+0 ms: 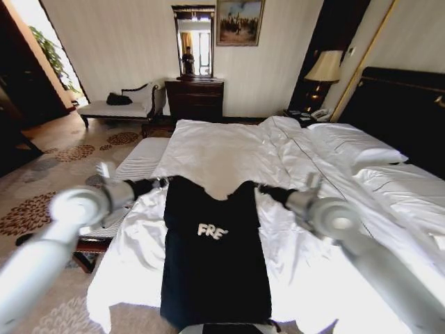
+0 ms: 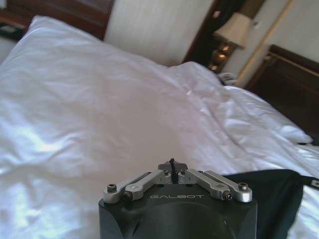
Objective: Fold the clothes on the bed.
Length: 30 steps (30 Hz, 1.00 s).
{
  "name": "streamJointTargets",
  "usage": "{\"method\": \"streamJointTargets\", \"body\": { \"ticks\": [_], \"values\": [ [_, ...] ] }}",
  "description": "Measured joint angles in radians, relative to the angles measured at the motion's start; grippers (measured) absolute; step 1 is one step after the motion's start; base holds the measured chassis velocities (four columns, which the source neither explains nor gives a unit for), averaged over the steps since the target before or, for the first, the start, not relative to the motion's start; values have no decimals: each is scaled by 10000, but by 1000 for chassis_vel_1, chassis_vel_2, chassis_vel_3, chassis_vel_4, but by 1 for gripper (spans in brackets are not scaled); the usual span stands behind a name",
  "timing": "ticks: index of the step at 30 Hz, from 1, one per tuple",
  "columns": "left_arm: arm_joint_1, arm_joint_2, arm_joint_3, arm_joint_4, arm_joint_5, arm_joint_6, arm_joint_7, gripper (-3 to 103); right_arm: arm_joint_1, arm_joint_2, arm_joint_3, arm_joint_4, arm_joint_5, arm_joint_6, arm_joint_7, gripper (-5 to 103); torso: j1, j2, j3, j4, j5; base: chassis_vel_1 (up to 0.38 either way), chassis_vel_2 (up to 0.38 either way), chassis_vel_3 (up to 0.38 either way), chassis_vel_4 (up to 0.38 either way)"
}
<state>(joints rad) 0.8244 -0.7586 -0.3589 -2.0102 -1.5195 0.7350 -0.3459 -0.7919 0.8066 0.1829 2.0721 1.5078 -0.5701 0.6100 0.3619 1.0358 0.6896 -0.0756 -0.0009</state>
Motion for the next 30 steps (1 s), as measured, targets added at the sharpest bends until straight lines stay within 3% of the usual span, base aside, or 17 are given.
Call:
{"method": "streamJointTargets", "body": {
  "ticks": [1, 10, 19, 30],
  "values": [
    [-65, -280, 140, 451, 453, 0, 127, 1, 373, 143, -367, -693, -475, 67, -259, 0, 0, 0, 1, -1, 3, 0, 0, 0, 0],
    [-601, -992, 364, 2442, 1782, 1, 824, 1, 1828, 708, -1228, -2976, -1872, 598, -1155, 0, -3, 3, -1, 2, 2, 0, 0, 0, 0],
    [-1176, -1456, 638, 3495, 2062, -166, 890, 1, 2485, 1299, -1323, -4607, -2610, 908, -1501, 0, -1, 3, 0, 1, 5, 0, 0, 0, 0],
    [-2337, -2285, 1432, 5184, 2983, -638, 1166, 1, 2374, 1703, -965, -5894, -4372, 1374, -2248, 0, -2, 3, -1, -1, 5, 0, 0, 0, 0]
  ]
}}
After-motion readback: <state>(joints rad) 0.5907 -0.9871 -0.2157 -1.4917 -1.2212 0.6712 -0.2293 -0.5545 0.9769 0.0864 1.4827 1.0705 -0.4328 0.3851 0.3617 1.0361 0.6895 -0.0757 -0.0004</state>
